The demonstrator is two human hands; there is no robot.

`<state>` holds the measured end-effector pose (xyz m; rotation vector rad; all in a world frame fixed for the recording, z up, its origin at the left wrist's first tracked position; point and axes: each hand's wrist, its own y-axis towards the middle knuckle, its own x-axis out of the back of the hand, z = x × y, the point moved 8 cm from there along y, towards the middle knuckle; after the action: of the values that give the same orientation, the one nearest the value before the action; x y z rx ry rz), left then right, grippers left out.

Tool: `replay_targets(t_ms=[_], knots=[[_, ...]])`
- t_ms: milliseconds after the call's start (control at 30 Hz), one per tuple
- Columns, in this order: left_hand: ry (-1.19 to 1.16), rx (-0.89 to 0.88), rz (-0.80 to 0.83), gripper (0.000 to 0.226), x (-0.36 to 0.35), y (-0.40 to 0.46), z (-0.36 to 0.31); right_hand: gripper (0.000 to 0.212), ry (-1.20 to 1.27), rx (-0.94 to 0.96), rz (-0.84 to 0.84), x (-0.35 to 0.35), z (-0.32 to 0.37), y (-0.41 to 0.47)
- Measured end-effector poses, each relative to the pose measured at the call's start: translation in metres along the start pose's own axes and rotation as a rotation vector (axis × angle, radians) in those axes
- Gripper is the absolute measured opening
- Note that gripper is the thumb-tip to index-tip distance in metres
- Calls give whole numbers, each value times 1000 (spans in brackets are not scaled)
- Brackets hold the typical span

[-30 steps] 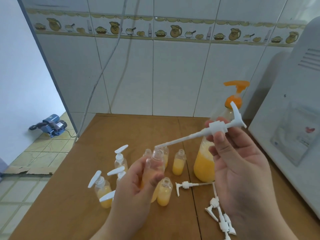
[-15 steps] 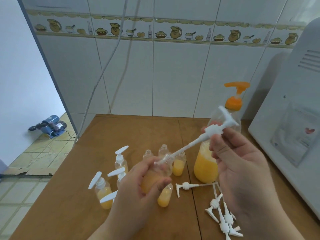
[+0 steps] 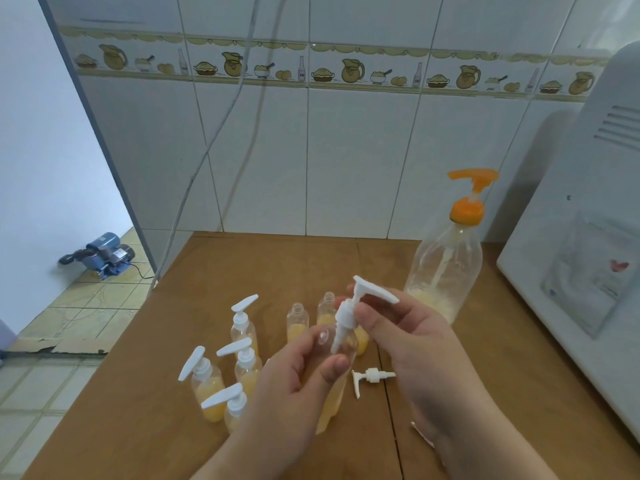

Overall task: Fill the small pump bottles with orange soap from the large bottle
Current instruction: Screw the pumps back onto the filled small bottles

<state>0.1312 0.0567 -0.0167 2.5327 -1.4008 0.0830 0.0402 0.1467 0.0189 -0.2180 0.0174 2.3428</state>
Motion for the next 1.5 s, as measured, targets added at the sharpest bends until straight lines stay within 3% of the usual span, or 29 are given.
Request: replay_targets(t_ms=[100, 267, 367, 500, 633, 767, 900, 1033, 1333, 1500], knots=[[-14, 23, 11, 36, -3, 0, 1, 35, -133, 35, -24, 1, 1, 3], [-83, 92, -45, 19, 2, 4, 1, 22, -10, 17, 29, -2, 2, 8], [-93, 95, -17, 27, 1, 3, -1, 35, -132, 58, -7, 1, 2, 10], [-154, 132, -21, 25, 3, 2, -3, 26, 30, -9, 44, -4, 0, 12], [-165, 139, 1, 25, 1, 0, -5, 35, 6, -23, 41, -7, -4, 13], [-166, 148, -22, 25, 4, -1, -1, 31, 190, -60, 73, -10, -5, 12], [-146, 114, -6, 27, 3, -2, -2, 44, 37, 4, 30, -7, -1, 12], [-113, 114, -18, 27, 5, -1, -2, 23, 8, 6, 137, -11, 7, 7], [250, 5, -93, 20, 5, -5, -1, 13, -275, 98, -76, -4, 2, 4], [275, 77, 100, 34, 1, -1, 1, 33, -299, 181, 0, -1, 6, -6]])
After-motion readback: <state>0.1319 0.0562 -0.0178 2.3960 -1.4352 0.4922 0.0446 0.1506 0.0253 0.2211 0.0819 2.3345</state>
